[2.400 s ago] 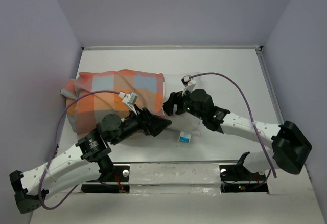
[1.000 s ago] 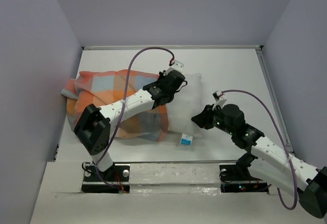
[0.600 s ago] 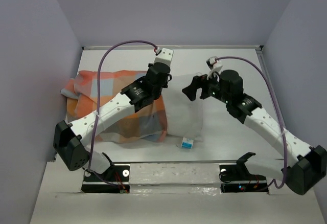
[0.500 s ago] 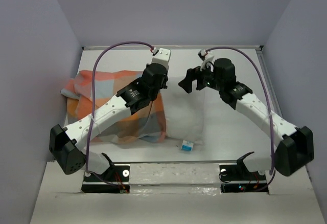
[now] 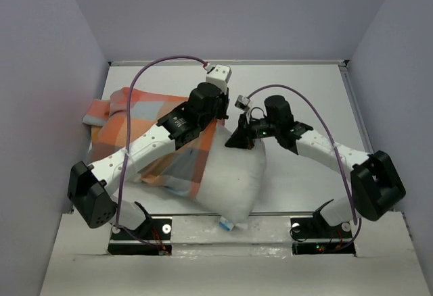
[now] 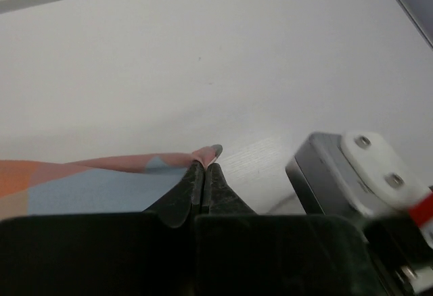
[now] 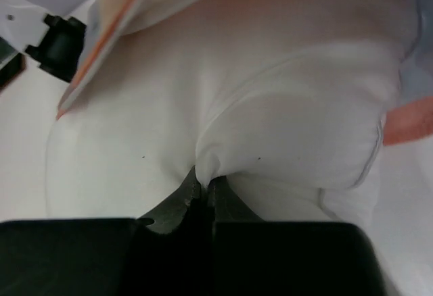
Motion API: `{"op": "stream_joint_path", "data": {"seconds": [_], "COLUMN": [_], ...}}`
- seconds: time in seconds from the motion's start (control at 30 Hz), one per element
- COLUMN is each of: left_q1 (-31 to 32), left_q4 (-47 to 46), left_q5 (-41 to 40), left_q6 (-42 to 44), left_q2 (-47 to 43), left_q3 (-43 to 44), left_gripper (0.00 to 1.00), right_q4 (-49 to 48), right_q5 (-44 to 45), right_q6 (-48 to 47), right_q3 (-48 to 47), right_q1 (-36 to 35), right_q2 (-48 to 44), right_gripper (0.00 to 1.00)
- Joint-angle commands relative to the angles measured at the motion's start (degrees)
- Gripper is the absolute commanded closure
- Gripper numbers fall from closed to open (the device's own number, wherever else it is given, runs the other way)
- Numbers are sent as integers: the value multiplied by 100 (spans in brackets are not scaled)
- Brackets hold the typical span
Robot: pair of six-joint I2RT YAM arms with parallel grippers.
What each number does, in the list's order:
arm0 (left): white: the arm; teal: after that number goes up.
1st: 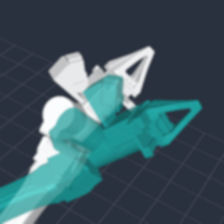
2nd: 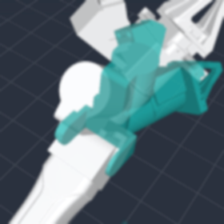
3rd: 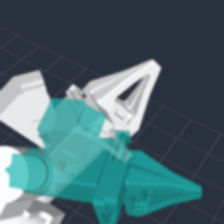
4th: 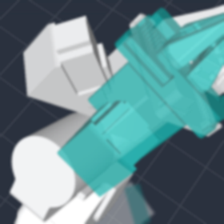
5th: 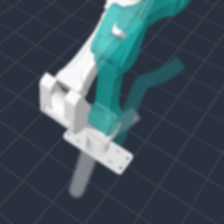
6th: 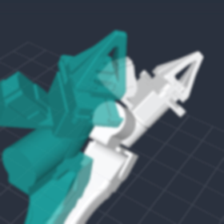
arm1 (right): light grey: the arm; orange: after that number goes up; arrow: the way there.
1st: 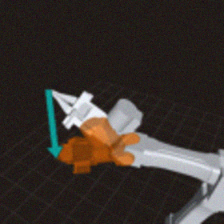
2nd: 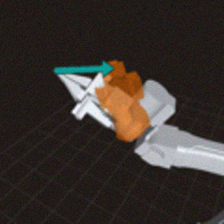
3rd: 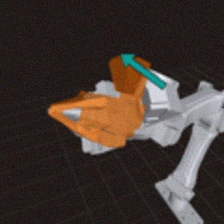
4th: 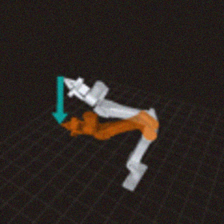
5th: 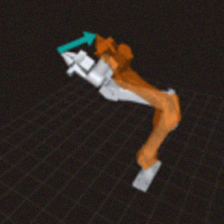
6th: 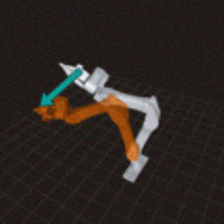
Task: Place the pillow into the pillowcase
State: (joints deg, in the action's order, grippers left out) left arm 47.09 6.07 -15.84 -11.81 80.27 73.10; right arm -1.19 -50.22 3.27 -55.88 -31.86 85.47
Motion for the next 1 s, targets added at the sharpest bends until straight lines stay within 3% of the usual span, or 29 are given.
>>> {"op": "stream_joint_path", "data": {"seconds": [0.0, 0.17, 0.33, 0.43, 0.53, 0.63, 0.7, 0.8, 0.9, 0.97], "left_q1": [19, 115, 826, 1143, 1408, 1513, 1496, 1400, 1391, 1495], "left_q4": [-1098, -1344, -1845, -1785, -1671, -1478, -1188, -818, -800, -844], "left_q5": [1081, 1740, 1697, 1680, 1645, 1225, 560, 187, 273, 703], "left_q6": [-488, -1147, -1736, -1956, -2158, -2238, -2194, -2089, -1974, -1904], "left_q2": [-2, -134, -722, -811, -960, -1275, -1399, -1436, -1032, -551], "left_q3": [196, -251, -525, -358, -296, -533, -761, -938, -816, -449], "left_gripper": [100, 100, 100, 100, 100, 100, 100, 100, 100, 100], "right_q4": [-2210, -2289, -3067, -3824, -3941, -3924, -3924, -4064, -4538, -4461], "right_q5": [-720, 1335, 3058, 3341, 3939, 4842, 4995, 5268, 5522, 5462], "right_q6": [1528, 1580, 2113, 2746, 3056, 3188, 3198, 3390, 3751, 3691], "right_q3": [763, 683, 1165, 1307, 1272, 1377, 1500, 1895, 2396, 2128], "right_q1": [-312, -312, -234, -23, 30, 30, 30, 30, 30, 30], "right_q2": [-1082, -1753, -949, -340, -39, -380, -723, -1522, -1639, -1160], "right_gripper": [100, 100, 100, 100, 100, 100, 100, 100, 100, 100]}}
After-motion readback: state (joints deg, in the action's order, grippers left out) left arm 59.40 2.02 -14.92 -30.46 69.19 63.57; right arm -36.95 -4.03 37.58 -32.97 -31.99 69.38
